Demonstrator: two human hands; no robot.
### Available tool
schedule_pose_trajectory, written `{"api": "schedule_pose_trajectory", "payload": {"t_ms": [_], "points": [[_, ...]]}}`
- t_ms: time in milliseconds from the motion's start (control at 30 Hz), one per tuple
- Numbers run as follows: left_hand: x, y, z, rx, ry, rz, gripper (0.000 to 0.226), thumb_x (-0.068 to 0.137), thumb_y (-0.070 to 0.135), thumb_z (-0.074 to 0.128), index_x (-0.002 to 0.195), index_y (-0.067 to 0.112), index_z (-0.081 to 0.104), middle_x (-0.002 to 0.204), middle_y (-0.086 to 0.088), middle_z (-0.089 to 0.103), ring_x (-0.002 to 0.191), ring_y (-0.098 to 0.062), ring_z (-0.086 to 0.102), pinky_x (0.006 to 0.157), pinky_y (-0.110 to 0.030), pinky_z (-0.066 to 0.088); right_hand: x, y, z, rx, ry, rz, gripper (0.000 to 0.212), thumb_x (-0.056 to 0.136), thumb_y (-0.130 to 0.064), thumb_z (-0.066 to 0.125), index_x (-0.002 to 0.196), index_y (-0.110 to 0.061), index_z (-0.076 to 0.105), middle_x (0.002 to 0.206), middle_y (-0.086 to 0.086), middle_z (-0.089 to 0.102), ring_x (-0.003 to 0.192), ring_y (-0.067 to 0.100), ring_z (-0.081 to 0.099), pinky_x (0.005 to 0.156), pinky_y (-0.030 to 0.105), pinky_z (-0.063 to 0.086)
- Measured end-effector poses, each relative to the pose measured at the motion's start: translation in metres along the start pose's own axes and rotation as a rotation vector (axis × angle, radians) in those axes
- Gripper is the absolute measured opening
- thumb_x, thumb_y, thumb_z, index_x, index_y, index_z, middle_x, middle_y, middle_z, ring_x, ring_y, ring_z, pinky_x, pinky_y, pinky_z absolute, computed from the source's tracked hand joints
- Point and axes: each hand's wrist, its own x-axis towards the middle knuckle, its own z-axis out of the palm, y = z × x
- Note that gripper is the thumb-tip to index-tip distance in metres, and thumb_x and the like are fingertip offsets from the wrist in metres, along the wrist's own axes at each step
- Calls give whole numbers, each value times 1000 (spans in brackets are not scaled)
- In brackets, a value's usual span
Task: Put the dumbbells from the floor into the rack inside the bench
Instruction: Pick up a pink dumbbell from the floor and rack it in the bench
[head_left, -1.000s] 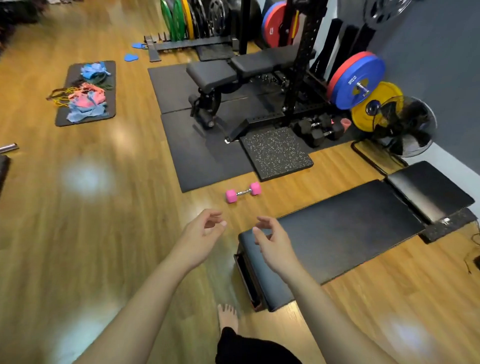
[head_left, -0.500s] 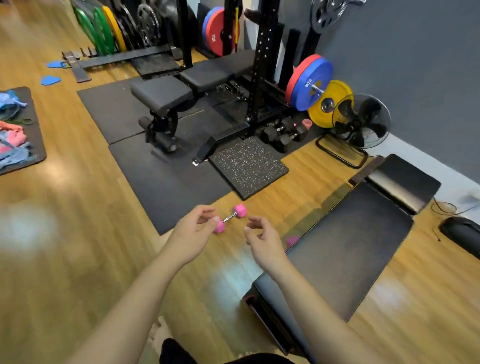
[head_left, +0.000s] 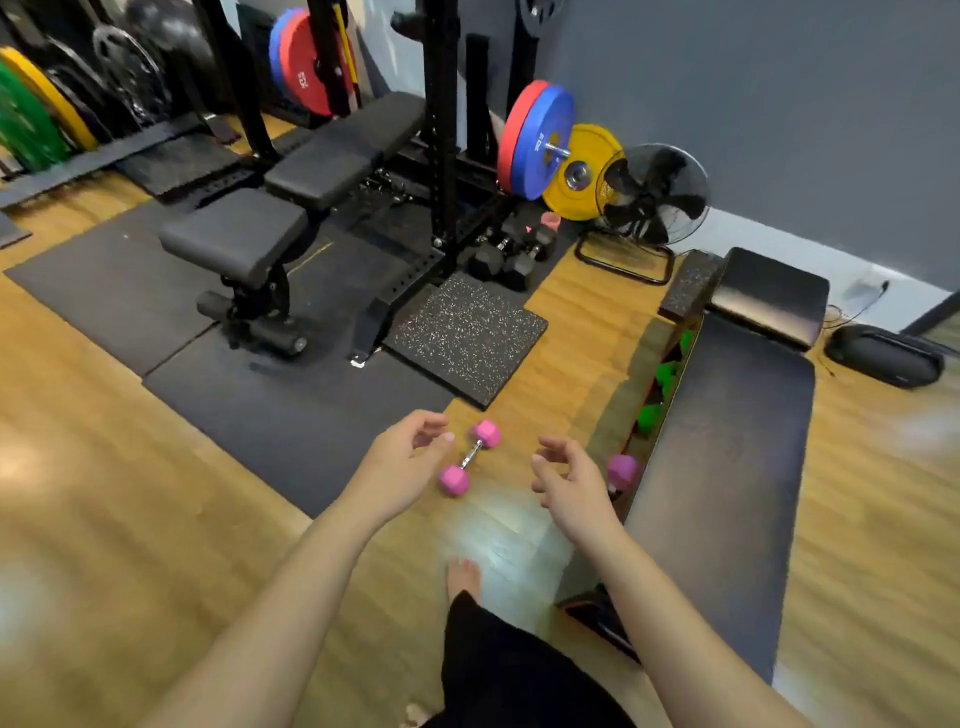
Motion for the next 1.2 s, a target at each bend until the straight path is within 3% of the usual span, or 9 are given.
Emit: {"api": "schedule_pose_trajectory", "payload": {"t_ms": [100,267,433,633,733,933,1033,1200], "points": [[41,-2,-12,35,-52,40,19,94,22,61,112,20,66,107,9,69,103,-5,63,96,-22,47,21,0,13,42,35,71,25,95,-20,56,120,-22,54,103,-8,58,74,15,61,66,30,48],[108,4,-30,128,-137,86,16,94,23,62,108,22,68,101,11,70,96,-1,64,84,-12,44,76,-12,46,97,22,134,22,96,-20,54,117,-24,54,104,-8,57,78,17,61,65,28,47],[182,18,-52,241,-213,76,13,94,26,60,105,25,68,98,12,71,94,-5,65,87,-22,49,138,-35,74,142,4,179,18,96,-16,55,111,-25,55,102,-5,58,91,21,61,70,23,45],[265,46,-43,290,-289,112,13,94,29,59,105,28,67,94,13,68,87,-2,61,75,-17,44,211,-66,67,156,74,187,25,96,-14,54,122,-12,53,100,-1,55,69,15,57,51,13,42],[296,57,-30,315,-345,145,12,94,30,59,103,31,67,92,14,68,85,-1,61,78,-23,47,231,-75,56,189,131,160,25,97,-10,53,122,-10,52,101,2,53,59,12,54,46,10,40],[352,76,-1,363,-506,235,12,94,32,59,104,32,66,97,16,68,91,-1,63,85,-26,50,260,-72,48,232,282,224,27,94,-18,57,122,-17,55,105,-1,58,81,16,59,69,23,43],[380,85,11,396,-584,268,15,94,31,60,105,26,68,96,12,70,87,-8,66,81,-28,52,274,-71,48,247,352,260,25,94,-20,57,118,-22,57,104,-5,58,85,18,60,72,26,43],[436,94,24,454,-743,343,13,95,31,59,103,26,68,88,12,66,78,-8,59,67,-18,45,307,-73,58,297,498,339,23,94,-22,57,116,-25,57,104,-7,58,91,20,61,73,29,45]]}}
